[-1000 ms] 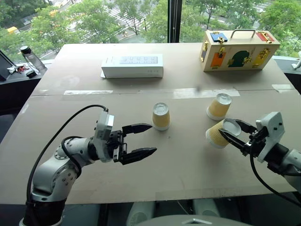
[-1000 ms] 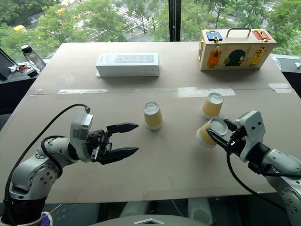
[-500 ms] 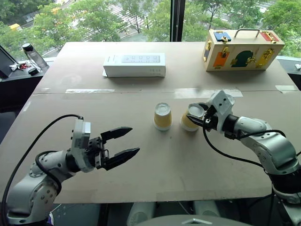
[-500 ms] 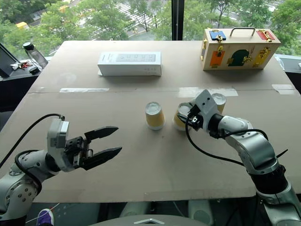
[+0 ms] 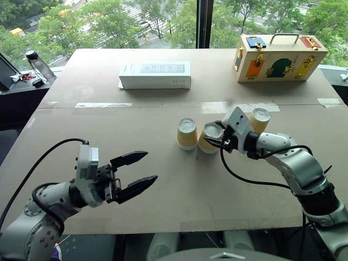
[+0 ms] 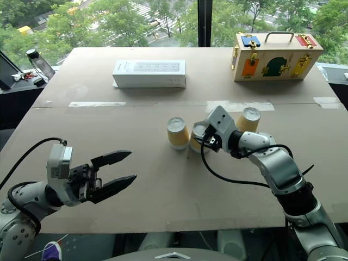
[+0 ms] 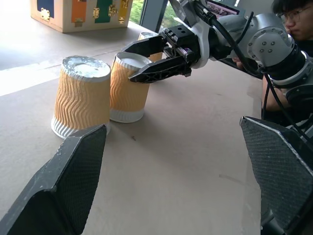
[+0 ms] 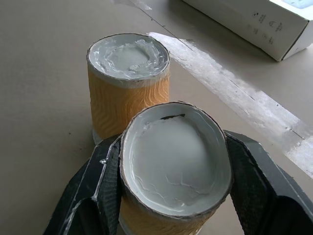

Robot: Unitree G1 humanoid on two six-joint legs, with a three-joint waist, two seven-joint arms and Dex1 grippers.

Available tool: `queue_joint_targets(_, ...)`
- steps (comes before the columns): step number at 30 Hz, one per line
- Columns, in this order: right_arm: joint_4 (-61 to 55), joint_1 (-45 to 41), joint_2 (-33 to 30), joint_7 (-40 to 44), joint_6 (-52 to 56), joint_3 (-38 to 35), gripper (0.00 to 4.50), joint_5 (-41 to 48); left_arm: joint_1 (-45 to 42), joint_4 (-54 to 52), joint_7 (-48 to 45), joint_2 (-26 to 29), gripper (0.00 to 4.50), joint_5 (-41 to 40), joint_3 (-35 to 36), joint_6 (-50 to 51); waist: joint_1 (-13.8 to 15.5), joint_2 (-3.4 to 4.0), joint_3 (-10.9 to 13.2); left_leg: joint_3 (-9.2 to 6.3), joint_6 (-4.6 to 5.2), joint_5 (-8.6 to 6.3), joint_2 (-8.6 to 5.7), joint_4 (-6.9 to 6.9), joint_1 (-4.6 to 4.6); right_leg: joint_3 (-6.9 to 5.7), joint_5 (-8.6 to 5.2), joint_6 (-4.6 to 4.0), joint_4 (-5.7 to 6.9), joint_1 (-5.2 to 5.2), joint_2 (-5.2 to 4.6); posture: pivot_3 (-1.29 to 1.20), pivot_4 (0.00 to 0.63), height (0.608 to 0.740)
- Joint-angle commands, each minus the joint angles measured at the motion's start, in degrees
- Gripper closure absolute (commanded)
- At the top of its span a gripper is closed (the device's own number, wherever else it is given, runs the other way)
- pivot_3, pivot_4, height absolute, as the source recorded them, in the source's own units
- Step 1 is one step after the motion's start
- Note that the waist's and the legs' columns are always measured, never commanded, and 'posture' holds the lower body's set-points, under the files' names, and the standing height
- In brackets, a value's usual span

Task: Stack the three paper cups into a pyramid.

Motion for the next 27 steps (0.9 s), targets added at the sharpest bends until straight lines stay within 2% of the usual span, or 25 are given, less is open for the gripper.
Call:
queue_joint_targets(1,0.4,-1.3,0.6,2.0,-0.5,0.7,1.78,-0.5,0.1,-1.8,-0.1,0.3,0.0,-0.8,1.8,-1.5,0.0,0.0,0.0,0.0,0.0,0.0,0.0,0.0,0.01,0.0,0.0,0.0,0.0,0.0,0.0,0.0,0.15,0.74)
queue_joint_targets(2,0.5,-1.3,0.5,2.5,-1.1,0.7,1.26,-0.7,0.0,-1.8,0.0,0.3,0.0,-0.8,1.6,-1.5,0.0,-0.01,0.0,0.0,0.0,0.0,0.0,0.0,0.01,0.0,0.01,-0.01,0.0,0.0,0.0,0.0,0.15,0.74)
queue_joint_targets(3,0.2,-1.2,0.5,2.3,-1.7,0.1,1.05,-1.0,-0.2,-1.7,0.1,0.2,0.0,-0.8,1.5,-1.5,0.0,0.0,0.0,0.0,0.0,0.0,0.0,0.0,0.02,0.0,0.01,-0.01,0.0,0.0,0.01,0.0,0.15,0.74)
queue_joint_targets(4,-0.6,-1.1,0.0,2.5,-2.2,-0.5,0.43,-1.2,-0.4,-1.6,0.2,0.2,0.0,-0.7,1.4,-1.6,0.0,0.02,0.0,0.0,0.0,0.0,0.0,0.0,0.02,0.0,0.02,0.0,0.0,0.0,0.01,0.0,0.15,0.74)
queue_joint_targets(6,-2.8,-0.8,-0.7,2.8,-2.0,-2.8,0.03,-0.2,-0.6,-1.3,0.1,0.1,0.0,-0.7,1.3,-1.6,0.0,0.04,0.0,0.0,0.0,0.0,0.0,0.0,0.01,0.0,0.02,0.02,0.0,-0.01,0.01,0.0,0.15,0.74)
queue_joint_targets(10,-8.7,-0.8,-1.5,3.6,1.5,-11.6,0.03,7.0,-1.6,-0.3,-0.2,0.0,0.0,-0.4,0.4,-1.9,0.1,0.06,0.1,-0.05,-0.01,0.0,0.0,0.0,-0.03,0.0,0.04,0.06,-0.01,-0.01,0.01,0.0,0.15,0.74)
queue_joint_targets(16,-12.5,-3.5,-0.5,-0.3,9.5,-28.0,0.03,23.7,-3.8,1.5,-1.1,-0.2,0.0,-0.2,-1.2,-2.2,0.1,0.07,0.1,-0.09,0.0,-0.01,0.05,0.0,-0.01,0.0,0.04,0.04,-0.01,0.0,0.01,0.0,0.15,0.74)
queue_joint_targets(18,-11.2,-2.3,-3.1,-1.7,9.7,-28.9,0.03,21.5,-4.5,2.1,-1.4,-0.1,0.0,-0.1,-1.5,-2.2,0.1,0.07,0.1,-0.07,0.0,-0.01,0.05,0.0,0.0,-0.01,0.03,0.03,-0.01,0.01,0.02,0.0,0.15,0.74)
queue_joint_targets(22,-6.8,2.1,-9.6,-4.2,5.4,-24.6,0.03,10.1,-5.5,2.9,-2.1,0.0,0.0,0.0,-1.8,-2.2,0.2,0.07,0.1,0.15,0.0,-0.01,-0.01,0.0,-0.03,0.0,0.02,0.01,-0.03,0.0,0.01,0.0,0.15,0.74)
queue_joint_targets(27,3.0,5.6,-6.7,-9.0,1.4,-23.1,0.03,3.5,-5.8,2.7,-2.7,0.2,0.0,0.1,-2.3,-2.0,-0.1,0.06,0.1,0.27,0.0,0.0,-0.01,0.0,0.0,0.06,0.0,-0.03,-0.01,0.0,0.01,0.0,0.15,0.74)
